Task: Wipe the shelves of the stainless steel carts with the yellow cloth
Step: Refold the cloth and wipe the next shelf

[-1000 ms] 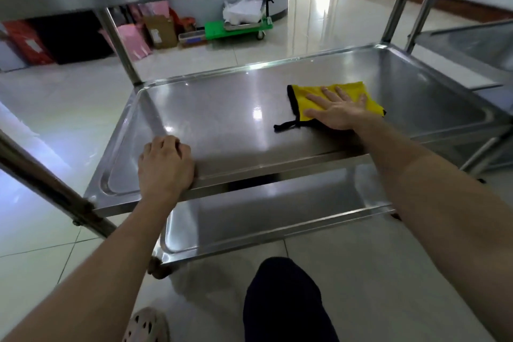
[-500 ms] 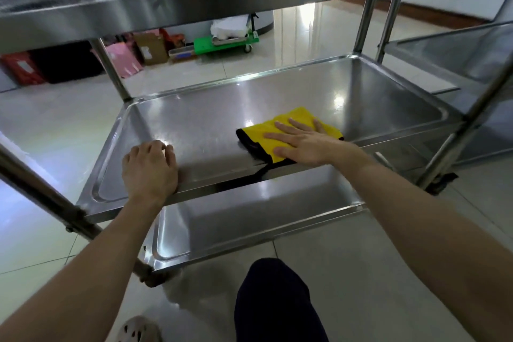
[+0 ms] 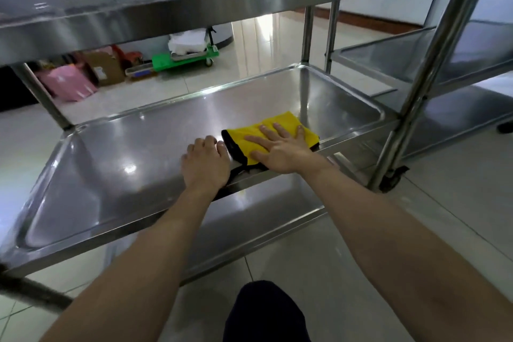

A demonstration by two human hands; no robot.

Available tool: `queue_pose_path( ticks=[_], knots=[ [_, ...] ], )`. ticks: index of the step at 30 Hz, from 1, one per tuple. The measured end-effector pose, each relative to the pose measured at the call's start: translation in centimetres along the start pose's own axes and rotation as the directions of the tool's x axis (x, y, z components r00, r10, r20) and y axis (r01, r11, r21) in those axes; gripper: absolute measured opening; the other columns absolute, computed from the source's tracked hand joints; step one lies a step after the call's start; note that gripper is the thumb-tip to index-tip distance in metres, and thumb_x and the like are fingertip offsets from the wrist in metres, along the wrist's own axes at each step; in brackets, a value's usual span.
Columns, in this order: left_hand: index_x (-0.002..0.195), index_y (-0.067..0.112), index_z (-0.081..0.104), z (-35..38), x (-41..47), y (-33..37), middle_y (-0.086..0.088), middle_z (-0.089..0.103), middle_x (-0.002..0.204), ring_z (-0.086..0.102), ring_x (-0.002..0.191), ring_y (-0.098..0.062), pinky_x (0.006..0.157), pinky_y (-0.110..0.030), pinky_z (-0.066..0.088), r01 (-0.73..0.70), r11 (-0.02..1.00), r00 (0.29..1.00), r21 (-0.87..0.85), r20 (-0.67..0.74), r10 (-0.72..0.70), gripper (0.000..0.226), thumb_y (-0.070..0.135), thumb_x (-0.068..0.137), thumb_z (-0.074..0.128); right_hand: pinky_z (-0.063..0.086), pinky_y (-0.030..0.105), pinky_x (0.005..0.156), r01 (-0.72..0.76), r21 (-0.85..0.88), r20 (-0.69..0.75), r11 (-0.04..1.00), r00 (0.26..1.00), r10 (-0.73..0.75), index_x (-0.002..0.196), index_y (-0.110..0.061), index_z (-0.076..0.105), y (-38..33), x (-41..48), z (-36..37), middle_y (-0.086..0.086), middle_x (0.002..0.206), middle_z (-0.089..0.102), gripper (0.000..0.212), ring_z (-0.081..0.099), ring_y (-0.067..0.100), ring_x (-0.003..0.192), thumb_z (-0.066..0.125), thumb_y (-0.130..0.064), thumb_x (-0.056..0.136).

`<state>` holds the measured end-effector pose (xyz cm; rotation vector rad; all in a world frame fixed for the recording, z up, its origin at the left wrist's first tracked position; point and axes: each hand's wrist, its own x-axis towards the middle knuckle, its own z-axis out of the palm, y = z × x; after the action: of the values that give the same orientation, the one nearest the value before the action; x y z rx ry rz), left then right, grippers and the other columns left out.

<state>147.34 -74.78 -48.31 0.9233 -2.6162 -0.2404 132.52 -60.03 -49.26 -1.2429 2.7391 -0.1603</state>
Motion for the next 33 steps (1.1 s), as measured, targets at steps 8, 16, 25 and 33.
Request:
queue_pose_path(
  ticks=[8,16,25,33],
  knots=[
    [0.13,0.009,0.065,1.8,0.2,-1.0,-0.019,0.062,0.134,0.054,0.122,-0.04,0.105,-0.052,0.042,-0.025,1.0,0.999,-0.011,-0.037,0.025,0.049,0.043,0.111,0.035,-0.008,0.07,0.126,-0.038,0.05,-0.02,0.998,0.999,0.039,0.161,-0.065,0.014,6.1,0.2,-0.9,-0.022,0.178,-0.001,0.056,-0.005,0.015,0.166,0.028,-0.066,0.107],
    [0.148,0.015,0.052,0.8,1.2,1.2,-0.019,0.049,0.149,0.045,0.138,-0.038,0.117,-0.057,0.037,-0.062,0.991,0.99,0.117,0.134,0.046,0.063,0.056,0.107,0.027,-0.008,0.075,0.123,-0.194,0.044,-0.057,0.98,0.979,0.196,0.16,-0.066,0.008,8.0,0.9,-0.9,-0.019,0.179,-0.002,0.066,-0.007,0.02,0.166,0.013,-0.083,0.096],
    [0.128,0.01,0.064,4.2,1.3,5.1,-0.02,0.061,0.128,0.054,0.119,-0.041,0.105,-0.057,0.043,-0.217,0.975,0.976,0.055,0.042,0.215,0.058,0.055,0.103,0.038,-0.007,0.073,0.125,-0.204,0.025,-0.107,0.979,0.973,0.205,0.161,-0.065,0.008,8.1,0.3,-0.5,-0.019,0.179,-0.002,0.064,-0.007,0.018,0.166,0.016,-0.079,0.099],
    [0.134,0.007,0.059,4.1,1.1,5.6,-0.022,0.057,0.137,0.049,0.13,-0.045,0.114,-0.064,0.035,-0.246,0.967,0.967,0.065,0.086,0.24,0.068,0.061,0.102,0.034,-0.001,0.069,0.127,-0.214,0.002,-0.194,0.977,0.958,0.211,0.161,-0.063,0.015,7.6,-0.9,-0.6,-0.019,0.179,0.007,0.064,0.003,0.017,0.166,0.012,-0.078,0.099]
  ],
)
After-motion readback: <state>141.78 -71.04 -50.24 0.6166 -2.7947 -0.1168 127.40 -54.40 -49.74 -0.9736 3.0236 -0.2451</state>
